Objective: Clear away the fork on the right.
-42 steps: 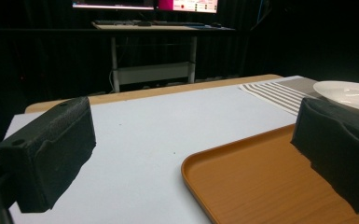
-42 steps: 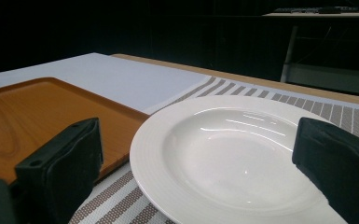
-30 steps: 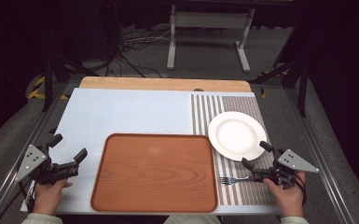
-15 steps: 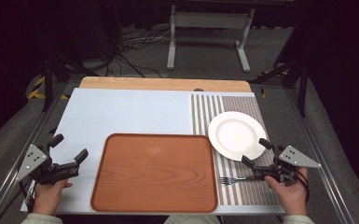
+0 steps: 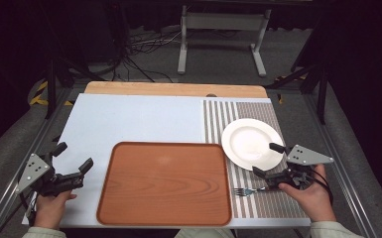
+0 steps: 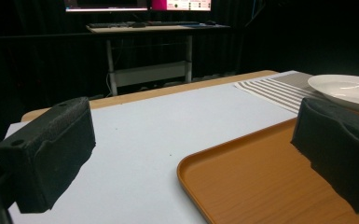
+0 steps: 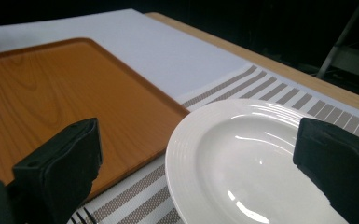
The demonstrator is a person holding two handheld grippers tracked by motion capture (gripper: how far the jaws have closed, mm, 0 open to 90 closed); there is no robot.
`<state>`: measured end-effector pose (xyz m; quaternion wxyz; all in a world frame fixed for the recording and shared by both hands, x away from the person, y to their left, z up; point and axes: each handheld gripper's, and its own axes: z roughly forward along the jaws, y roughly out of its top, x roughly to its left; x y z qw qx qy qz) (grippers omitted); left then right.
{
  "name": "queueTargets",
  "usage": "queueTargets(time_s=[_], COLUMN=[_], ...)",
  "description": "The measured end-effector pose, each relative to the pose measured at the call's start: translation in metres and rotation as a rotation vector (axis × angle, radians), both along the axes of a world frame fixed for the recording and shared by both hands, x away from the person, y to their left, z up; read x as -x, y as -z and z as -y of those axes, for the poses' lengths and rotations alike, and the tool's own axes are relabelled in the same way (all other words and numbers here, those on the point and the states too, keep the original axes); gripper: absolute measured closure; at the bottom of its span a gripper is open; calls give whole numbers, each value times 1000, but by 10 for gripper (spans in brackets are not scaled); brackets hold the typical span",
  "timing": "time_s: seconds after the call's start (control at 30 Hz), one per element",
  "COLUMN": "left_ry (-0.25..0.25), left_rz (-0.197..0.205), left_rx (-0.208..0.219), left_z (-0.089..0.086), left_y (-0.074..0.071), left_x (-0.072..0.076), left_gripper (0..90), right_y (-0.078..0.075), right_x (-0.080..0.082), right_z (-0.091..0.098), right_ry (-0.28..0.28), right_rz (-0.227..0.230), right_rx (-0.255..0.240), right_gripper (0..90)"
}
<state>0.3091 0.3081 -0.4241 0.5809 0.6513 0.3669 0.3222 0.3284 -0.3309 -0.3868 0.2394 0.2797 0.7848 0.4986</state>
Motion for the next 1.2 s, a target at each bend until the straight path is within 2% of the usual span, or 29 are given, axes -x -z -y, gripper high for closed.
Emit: queueTargets(time_s=[0.13,0.47,0.53,0.57,0.6,0.77,1.03,1.13,1.2], left_ry=[-4,0,-1,-1,-1,-4,-12,-17,-18], left_rz=[2,-1,-1,-1,-1,0,4,6,6], left_rx=[-2,3,2,2,4,2,2,8,9], left_z=[0,0,0,0,0,-1,-1,-2,-2], left_y=[0,0,0,0,0,-1,-1,-1,-1], left_x=[0,0,0,0,0,0,1,1,1], left_gripper=[3,3,3,3,3,3,3,3,3], right_y=[-4,-10,-12,-12,-14,-14,-16,-16,-16], right_x=[-2,-9,-10,-10,-11,-14,-16,-17,-18], right_z=[-3,-13,-15,-15,-19,-23,-26,-27,-27], right_ry=[-21,-79,-94,-94,-109,-153,-184,-207,-222], right_rz=[-43,-136,-145,-145,-161,-177,-206,-229,-264], right_rx=[58,253,295,295,334,421,491,541,562], right_gripper=[30,42,43,43,47,57,60,64,80])
